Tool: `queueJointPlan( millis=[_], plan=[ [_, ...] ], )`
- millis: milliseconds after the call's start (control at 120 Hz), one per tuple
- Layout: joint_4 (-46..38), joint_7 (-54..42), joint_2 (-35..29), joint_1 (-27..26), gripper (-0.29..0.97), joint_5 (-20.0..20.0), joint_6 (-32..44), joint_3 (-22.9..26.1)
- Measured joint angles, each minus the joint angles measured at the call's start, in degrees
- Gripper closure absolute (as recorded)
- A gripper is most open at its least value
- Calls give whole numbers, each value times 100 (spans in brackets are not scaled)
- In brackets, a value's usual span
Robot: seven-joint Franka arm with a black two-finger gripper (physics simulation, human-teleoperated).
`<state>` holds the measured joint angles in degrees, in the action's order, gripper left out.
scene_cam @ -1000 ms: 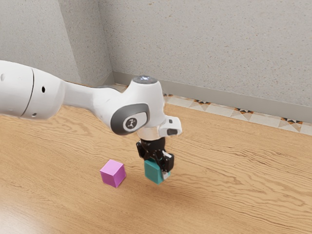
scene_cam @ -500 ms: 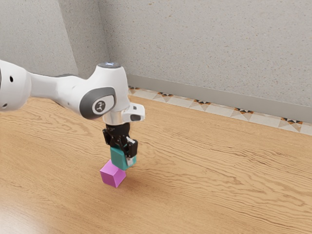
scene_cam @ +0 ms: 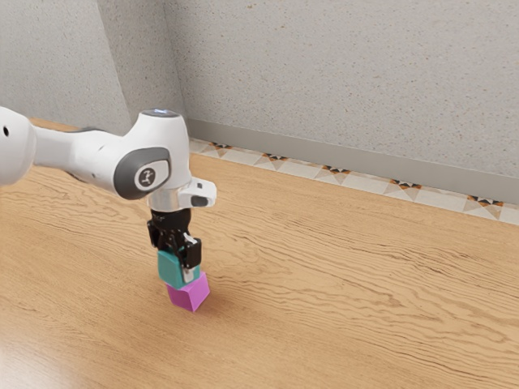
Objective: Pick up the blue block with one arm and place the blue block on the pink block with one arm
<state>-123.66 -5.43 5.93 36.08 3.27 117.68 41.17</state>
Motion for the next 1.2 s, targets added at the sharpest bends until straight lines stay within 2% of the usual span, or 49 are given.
queueJointPlan(
  millis=[308,617,1200],
  plan=[
    [24,-24,75,218,37,-294,-12,-4],
    [160,-33,449,221,37,-281,24,-48],
    [363,98,656,288,37,-243,63,-50]
  ],
)
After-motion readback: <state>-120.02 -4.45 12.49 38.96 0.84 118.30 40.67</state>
